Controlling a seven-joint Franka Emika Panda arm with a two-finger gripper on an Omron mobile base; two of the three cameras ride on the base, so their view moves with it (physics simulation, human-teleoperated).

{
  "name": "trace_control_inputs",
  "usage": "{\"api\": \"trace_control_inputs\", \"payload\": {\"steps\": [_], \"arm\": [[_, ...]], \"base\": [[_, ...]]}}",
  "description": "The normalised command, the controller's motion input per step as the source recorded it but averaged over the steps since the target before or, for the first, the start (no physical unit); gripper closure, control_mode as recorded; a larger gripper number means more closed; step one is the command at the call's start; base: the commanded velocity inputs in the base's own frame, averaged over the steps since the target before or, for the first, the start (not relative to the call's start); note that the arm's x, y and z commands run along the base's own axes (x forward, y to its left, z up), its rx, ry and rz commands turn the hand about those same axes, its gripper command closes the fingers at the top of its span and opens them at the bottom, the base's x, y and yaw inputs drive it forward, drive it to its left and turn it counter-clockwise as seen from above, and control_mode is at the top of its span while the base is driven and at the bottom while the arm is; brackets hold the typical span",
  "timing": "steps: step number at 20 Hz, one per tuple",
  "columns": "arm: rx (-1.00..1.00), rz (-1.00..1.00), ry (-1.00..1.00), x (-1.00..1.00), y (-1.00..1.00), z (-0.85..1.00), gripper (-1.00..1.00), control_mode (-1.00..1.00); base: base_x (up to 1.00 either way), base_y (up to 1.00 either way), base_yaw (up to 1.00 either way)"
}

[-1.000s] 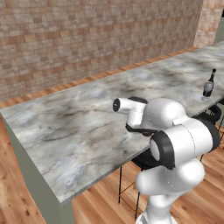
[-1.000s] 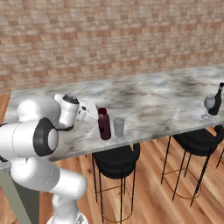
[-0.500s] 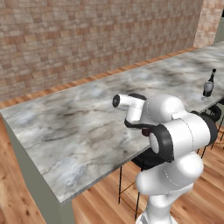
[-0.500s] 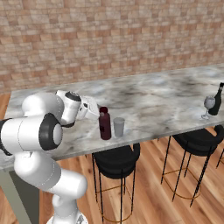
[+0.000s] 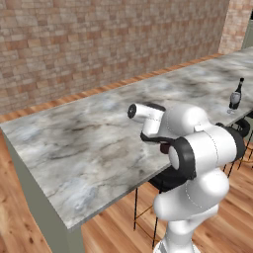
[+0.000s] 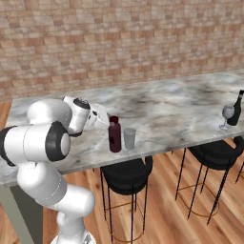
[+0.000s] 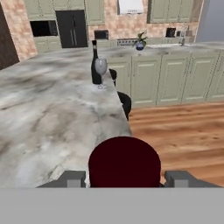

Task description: There is a wine glass and glass cup on the dining counter. Place the wine bottle next to the wine glass and the juice bottle next to the glass cup.

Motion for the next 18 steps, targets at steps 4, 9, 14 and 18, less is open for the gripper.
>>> {"api": "trace_control_inputs", "payload": {"steps": [4, 9, 14, 18], "arm": [[0.02, 0.0, 0.0, 0.0, 0.0, -0.22, 1.0, -1.0], [0.01, 0.0, 0.0, 0.0, 0.0, -0.22, 1.0, -1.0], [0.0, 0.0, 0.0, 0.0, 0.0, -0.23, 1.0, -1.0], [0.0, 0.0, 0.01, 0.0, 0.0, -0.21, 1.0, -1.0]], "base": [[0.0, 0.0, 0.0], [0.0, 0.0, 0.0], [0.0, 0.0, 0.0], [0.0, 0.0, 0.0]]}}
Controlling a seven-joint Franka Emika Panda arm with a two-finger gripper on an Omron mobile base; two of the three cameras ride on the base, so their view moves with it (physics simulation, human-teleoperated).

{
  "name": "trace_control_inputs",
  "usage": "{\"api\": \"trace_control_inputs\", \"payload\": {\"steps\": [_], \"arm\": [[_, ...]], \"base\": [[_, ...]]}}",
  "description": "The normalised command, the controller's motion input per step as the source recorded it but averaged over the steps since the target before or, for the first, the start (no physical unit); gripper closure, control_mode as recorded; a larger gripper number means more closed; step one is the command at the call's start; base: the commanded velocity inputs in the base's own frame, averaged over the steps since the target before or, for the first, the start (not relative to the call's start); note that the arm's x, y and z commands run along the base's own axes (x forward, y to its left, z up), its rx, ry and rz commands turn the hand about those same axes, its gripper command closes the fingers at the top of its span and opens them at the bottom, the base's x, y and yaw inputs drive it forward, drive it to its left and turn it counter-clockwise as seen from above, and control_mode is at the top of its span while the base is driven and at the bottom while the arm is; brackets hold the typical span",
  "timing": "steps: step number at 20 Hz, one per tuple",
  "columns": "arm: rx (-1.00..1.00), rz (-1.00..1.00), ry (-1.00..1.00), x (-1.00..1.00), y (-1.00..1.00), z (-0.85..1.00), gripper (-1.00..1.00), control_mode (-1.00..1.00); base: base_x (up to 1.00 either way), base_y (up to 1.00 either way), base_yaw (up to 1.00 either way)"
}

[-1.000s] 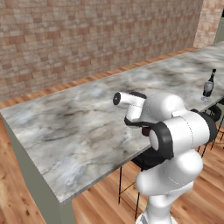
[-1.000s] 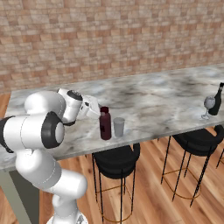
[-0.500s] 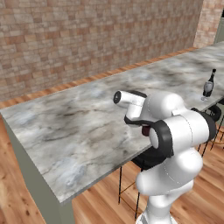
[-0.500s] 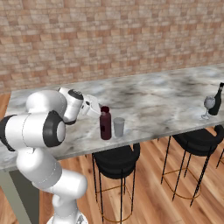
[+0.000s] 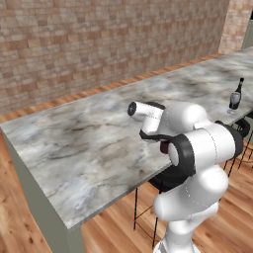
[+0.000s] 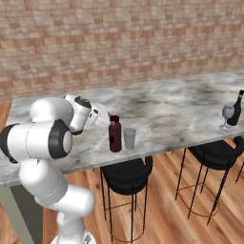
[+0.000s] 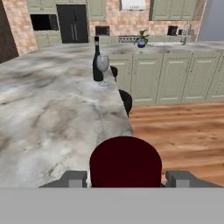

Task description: There is a wine glass and glass cup on the dining counter. Place the wine bottle next to the wine glass and the juice bottle next to the glass cup.

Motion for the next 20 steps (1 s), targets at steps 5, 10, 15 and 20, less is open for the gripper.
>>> {"api": "trace_control_inputs", "payload": {"steps": [5, 10, 15, 20], "arm": [[0.0, 0.0, 0.02, 0.0, 0.0, -0.22, -1.0, -1.0], [0.0, 0.0, 0.01, -0.02, -0.01, -0.13, -1.0, -1.0], [0.0, 0.0, 0.03, -0.05, -0.06, -0.11, -1.0, -1.0], [0.0, 0.0, 0.01, -0.05, -0.04, -0.07, -1.0, -1.0]], "base": [[0.0, 0.0, 0.0], [0.0, 0.0, 0.0], [0.0, 0.0, 0.0], [0.0, 0.0, 0.0]]}}
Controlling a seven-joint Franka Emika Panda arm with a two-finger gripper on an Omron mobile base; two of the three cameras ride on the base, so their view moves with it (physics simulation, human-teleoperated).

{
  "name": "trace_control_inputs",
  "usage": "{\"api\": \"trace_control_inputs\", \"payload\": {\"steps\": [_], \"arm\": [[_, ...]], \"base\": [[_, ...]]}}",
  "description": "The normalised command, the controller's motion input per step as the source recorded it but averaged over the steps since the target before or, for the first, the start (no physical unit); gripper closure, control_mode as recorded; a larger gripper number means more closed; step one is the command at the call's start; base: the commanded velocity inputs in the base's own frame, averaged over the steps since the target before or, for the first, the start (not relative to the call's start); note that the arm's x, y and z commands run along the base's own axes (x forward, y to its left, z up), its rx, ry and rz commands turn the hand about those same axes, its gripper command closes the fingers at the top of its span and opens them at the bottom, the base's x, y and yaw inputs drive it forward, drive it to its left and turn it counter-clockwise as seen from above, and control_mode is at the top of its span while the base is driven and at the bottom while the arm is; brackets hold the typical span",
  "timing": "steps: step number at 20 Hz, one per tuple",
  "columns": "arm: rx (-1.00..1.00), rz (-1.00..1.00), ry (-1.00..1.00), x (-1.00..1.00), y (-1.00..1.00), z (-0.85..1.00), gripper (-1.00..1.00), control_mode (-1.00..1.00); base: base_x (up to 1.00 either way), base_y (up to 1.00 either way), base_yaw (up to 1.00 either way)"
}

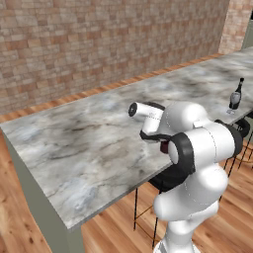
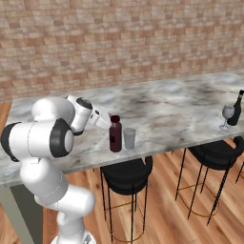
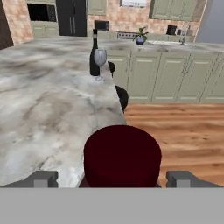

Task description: There is a wine glass and glass cup on the dining counter. Place the wine bottle next to the wine glass and the juice bottle next to the glass cup.

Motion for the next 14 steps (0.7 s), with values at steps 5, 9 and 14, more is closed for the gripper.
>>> {"api": "trace_control_inputs", "payload": {"steps": [5, 9, 14], "arm": [[0.0, 0.0, 0.02, 0.0, 0.0, -0.03, -1.0, -1.0], [0.0, 0.0, 0.0, -0.02, 0.0, 0.0, -1.0, -1.0], [0.0, 0.0, 0.0, 0.0, 0.04, 0.0, -1.0, -1.0]], "base": [[0.0, 0.0, 0.0], [0.0, 0.0, 0.0], [0.0, 0.0, 0.0]]}}
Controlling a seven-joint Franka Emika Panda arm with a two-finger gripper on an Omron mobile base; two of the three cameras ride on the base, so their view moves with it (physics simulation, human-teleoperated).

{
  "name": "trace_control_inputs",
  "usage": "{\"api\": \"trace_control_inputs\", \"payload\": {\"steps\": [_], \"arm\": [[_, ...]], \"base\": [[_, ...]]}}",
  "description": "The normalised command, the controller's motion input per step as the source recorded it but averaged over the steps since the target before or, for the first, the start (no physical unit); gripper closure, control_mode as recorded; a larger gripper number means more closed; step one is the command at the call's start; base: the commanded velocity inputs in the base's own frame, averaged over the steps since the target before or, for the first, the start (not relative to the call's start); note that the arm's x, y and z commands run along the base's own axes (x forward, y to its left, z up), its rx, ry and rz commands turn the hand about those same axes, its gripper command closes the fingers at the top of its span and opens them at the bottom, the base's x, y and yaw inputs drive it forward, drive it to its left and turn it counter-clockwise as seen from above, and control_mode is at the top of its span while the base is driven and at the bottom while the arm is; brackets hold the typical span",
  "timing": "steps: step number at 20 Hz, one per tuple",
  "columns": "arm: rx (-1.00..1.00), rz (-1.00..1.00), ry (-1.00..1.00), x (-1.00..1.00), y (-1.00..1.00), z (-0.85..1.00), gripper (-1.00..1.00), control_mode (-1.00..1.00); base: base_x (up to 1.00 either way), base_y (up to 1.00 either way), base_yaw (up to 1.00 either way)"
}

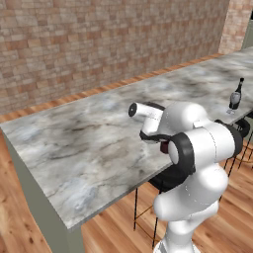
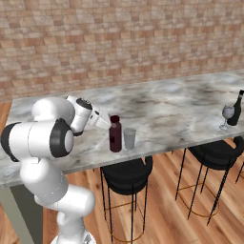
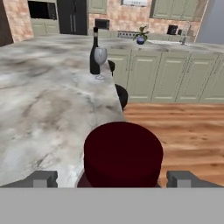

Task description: There is a wine glass and glass cup on the dining counter. Place the wine bottle next to the wine glass and the juice bottle next to the glass cup.

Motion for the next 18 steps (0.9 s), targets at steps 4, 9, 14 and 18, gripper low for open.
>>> {"api": "trace_control_inputs", "payload": {"steps": [4, 9, 14, 18], "arm": [[0.0, 0.0, 0.0, -0.01, 0.1, 0.0, -1.0, -1.0], [0.0, 0.0, 0.0, -0.01, 0.12, 0.0, -1.0, -1.0], [0.0, 0.0, 0.0, -0.03, 0.11, 0.0, -1.0, -1.0], [0.0, 0.0, 0.0, -0.06, 0.07, 0.0, -1.0, -1.0]], "base": [[0.0, 0.0, 0.0], [0.0, 0.0, 0.0], [0.0, 0.0, 0.0], [0.0, 0.0, 0.0]]}}
